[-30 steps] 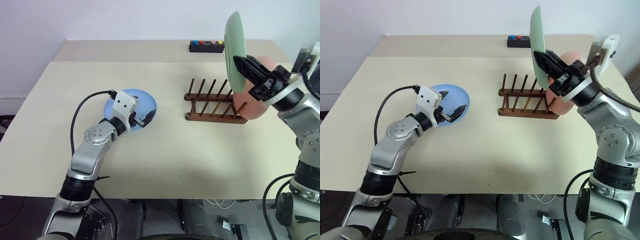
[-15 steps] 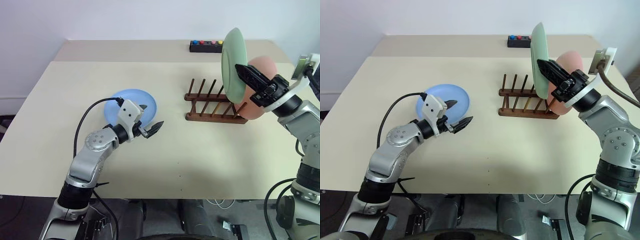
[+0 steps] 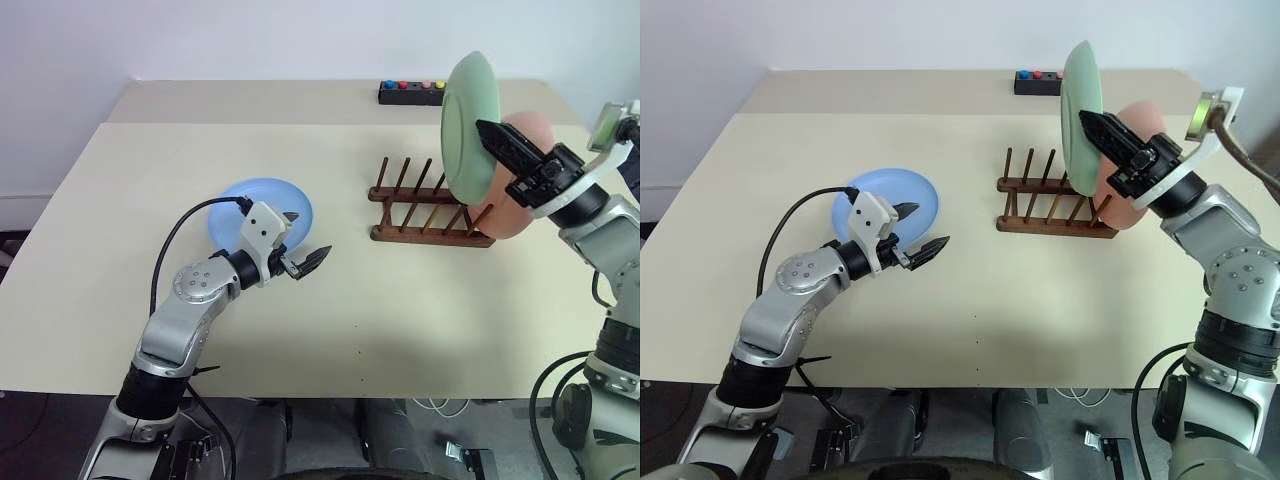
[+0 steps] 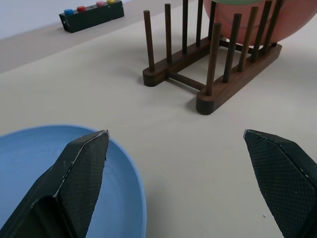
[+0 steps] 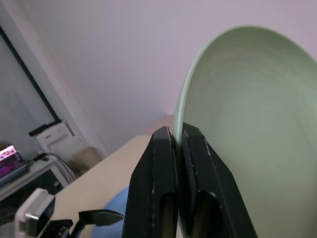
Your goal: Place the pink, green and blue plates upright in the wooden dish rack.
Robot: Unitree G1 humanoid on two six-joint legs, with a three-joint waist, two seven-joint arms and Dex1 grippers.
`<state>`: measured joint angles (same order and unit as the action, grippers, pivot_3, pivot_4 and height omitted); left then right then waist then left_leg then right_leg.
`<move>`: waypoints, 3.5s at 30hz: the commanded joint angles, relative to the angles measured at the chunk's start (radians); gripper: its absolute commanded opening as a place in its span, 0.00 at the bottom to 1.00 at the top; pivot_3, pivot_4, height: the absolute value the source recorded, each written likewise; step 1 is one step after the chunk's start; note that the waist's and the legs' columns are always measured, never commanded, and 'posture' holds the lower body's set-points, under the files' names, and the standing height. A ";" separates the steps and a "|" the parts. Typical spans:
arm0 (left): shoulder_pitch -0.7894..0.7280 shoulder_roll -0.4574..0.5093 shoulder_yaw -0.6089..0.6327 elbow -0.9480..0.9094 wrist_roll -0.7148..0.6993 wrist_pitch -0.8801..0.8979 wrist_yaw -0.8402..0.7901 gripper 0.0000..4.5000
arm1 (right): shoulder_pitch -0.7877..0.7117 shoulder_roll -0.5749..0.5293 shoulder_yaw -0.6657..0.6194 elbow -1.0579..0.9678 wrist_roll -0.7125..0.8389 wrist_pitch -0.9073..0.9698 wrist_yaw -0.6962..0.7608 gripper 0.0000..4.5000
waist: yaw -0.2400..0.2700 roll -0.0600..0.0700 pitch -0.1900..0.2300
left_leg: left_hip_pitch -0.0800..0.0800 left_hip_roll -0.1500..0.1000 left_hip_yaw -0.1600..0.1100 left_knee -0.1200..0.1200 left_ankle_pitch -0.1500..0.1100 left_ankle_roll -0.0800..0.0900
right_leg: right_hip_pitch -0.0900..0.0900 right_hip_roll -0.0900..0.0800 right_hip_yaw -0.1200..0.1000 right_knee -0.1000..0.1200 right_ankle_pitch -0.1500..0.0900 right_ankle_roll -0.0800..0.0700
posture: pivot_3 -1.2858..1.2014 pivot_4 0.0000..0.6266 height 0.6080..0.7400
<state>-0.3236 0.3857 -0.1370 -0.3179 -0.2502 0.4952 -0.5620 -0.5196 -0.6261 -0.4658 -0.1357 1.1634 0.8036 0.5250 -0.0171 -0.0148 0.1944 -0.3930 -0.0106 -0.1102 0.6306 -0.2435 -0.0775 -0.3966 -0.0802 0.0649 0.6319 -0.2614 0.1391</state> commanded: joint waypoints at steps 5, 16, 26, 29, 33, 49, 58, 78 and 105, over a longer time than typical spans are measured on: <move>-0.001 -0.001 -0.001 -0.041 -0.005 -0.003 -0.001 0.99 | -0.043 0.004 -0.015 -0.068 0.075 0.004 -0.055 0.00 | 0.001 0.000 0.000 | 0.000 0.000 0.000 0.000 0.000 0.000 | 0.000 0.000 0.000 0.000 0.000 0.000 | 0.52 0.24 0.96; 0.001 0.000 0.001 -0.048 -0.013 0.000 -0.007 0.99 | -0.021 0.024 -0.020 -0.025 0.100 0.011 -0.082 0.00 | 0.001 0.000 0.000 | 0.000 0.000 0.000 0.000 0.000 0.000 | 0.000 0.000 0.000 0.000 0.000 0.000 | 0.52 0.24 0.96; 0.003 0.000 0.000 -0.055 -0.019 0.003 -0.016 0.99 | -0.011 0.018 -0.052 0.056 0.123 0.034 -0.100 0.00 | 0.000 0.000 0.000 | 0.000 0.000 0.000 0.000 0.000 0.000 | 0.000 0.000 0.000 0.000 0.000 0.000 | 0.52 0.24 0.96; 0.002 0.000 0.000 -0.055 -0.019 0.002 -0.018 0.99 | -0.007 0.016 -0.055 0.064 0.125 0.040 -0.109 0.00 | 0.000 0.000 0.000 | 0.000 0.000 0.000 0.000 0.000 0.000 | 0.000 0.000 0.000 0.000 0.000 0.000 | 0.52 0.24 0.96; 0.001 -0.002 -0.001 -0.052 -0.017 0.001 -0.019 0.99 | 0.007 0.015 -0.054 0.085 0.119 0.047 -0.123 0.00 | 0.000 0.000 0.000 | 0.000 0.000 0.000 0.000 0.000 0.000 | 0.000 0.000 0.000 -0.001 0.000 0.000 | 0.52 0.24 0.96; -0.002 -0.005 -0.004 -0.048 -0.013 0.001 -0.026 1.00 | 0.007 -0.007 -0.053 0.100 0.046 0.003 -0.092 0.85 | 0.000 0.000 0.000 | 0.000 0.000 0.000 0.000 0.000 0.000 | 0.000 0.000 0.000 -0.001 0.000 0.000 | 0.52 0.24 0.96; -0.002 -0.011 -0.007 -0.047 -0.013 -0.001 -0.026 1.00 | -0.022 -0.061 -0.026 0.023 -0.049 -0.035 -0.038 0.85 | -0.001 0.000 0.000 | 0.000 0.000 0.000 0.000 0.000 0.000 | 0.000 0.000 0.000 -0.001 0.000 0.000 | 0.52 0.24 0.96; -0.253 -0.007 0.447 0.257 0.021 0.179 0.465 1.00 | 0.021 -0.197 0.502 -0.266 -0.752 -0.500 0.291 0.85 | -0.002 -0.001 0.001 | -0.001 0.001 0.000 0.000 0.000 0.000 | -0.001 0.001 0.000 -0.002 0.000 0.001 | 0.52 0.24 0.96; -0.328 -0.072 0.435 0.280 -0.034 0.677 0.531 0.50 | 0.092 -0.141 0.524 -0.285 -0.837 -0.521 0.374 0.86 | 0.001 -0.003 0.002 | -0.002 0.000 -0.002 0.000 0.000 0.000 | -0.001 0.000 -0.002 -0.001 0.000 0.001 | 0.52 0.24 0.96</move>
<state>-0.6271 0.3100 0.2828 -0.0119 -0.2835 1.1704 -0.0385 -0.4276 -0.7663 0.0694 -0.3890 0.3298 0.2976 0.8956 -0.0160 -0.0176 0.1961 -0.3945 -0.0104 -0.1118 0.6308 -0.2436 -0.0777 -0.3972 -0.0802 0.0630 0.6306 -0.2614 0.1397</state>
